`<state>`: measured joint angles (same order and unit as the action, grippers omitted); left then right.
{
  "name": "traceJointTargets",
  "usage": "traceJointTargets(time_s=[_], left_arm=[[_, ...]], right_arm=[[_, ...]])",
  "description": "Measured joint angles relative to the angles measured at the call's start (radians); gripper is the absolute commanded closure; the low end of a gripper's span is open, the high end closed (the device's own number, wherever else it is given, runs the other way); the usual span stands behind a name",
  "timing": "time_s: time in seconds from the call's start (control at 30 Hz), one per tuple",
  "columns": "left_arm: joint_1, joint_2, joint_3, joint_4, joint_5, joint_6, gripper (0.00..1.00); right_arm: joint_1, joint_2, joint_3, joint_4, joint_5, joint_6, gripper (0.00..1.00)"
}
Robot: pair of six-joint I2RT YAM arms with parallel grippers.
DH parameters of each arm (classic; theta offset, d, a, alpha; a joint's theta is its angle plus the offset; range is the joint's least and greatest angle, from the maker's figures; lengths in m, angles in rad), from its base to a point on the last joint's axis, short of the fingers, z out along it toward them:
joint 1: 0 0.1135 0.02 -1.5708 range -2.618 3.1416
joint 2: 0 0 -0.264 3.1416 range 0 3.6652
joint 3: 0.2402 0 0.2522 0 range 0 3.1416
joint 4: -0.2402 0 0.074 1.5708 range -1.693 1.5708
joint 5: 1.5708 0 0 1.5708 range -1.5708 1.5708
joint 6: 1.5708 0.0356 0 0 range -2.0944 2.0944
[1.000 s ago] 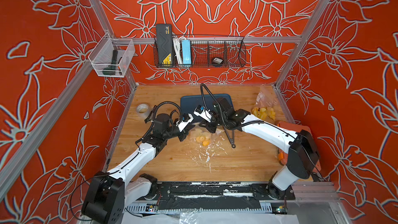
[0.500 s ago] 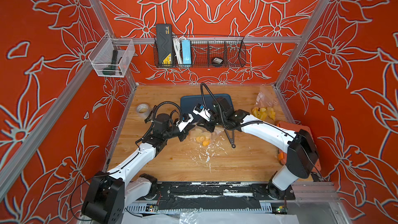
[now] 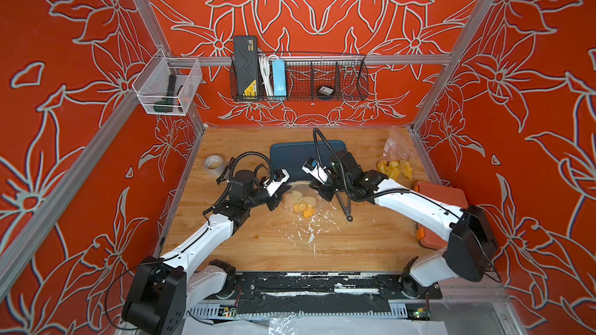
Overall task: Put the cookies into a resealable bag to prevent moisture
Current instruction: Close the ziploc bag at the center of the board.
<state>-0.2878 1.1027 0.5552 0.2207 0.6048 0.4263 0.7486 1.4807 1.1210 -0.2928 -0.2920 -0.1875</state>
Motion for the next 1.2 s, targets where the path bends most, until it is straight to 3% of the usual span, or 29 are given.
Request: traceJointTargets(time_s=[0.37,0.83,1.0,1.1,1.13,1.2], left_arm=[[0.0,0.0,0.0,-0.001,-0.045,-0.001,1.0],[0.001,0.0,0.0,-0.001,-0.054,-0.001,1.0],[0.001,0.0,0.0,-0.002,-0.053,-0.001,1.0],[0.001,0.0,0.0,-0.001,-0.049,-0.001,1.0],[0.001,-0.001,0.0,-0.001,-0.045,-0.001,0.87],[0.001,-0.005,0.0,0.0,-0.028,-0.002,0.52]], right_arm=[[-0.063,-0.106,-0.119,-0.006,0.033,0.027,0.86],[-0.093,-0.136,-0.15,-0.003,0.006,0.037,0.89],[-0.097,-0.146,-0.171,0.001,-0.002,0.039,1.0],[-0.102,-0.146,-0.171,0.006,-0.016,0.043,1.0],[-0.103,-0.146,-0.171,0.006,-0.021,0.043,1.0],[-0.103,-0.146,-0.171,0.006,-0.034,0.043,1.0]])
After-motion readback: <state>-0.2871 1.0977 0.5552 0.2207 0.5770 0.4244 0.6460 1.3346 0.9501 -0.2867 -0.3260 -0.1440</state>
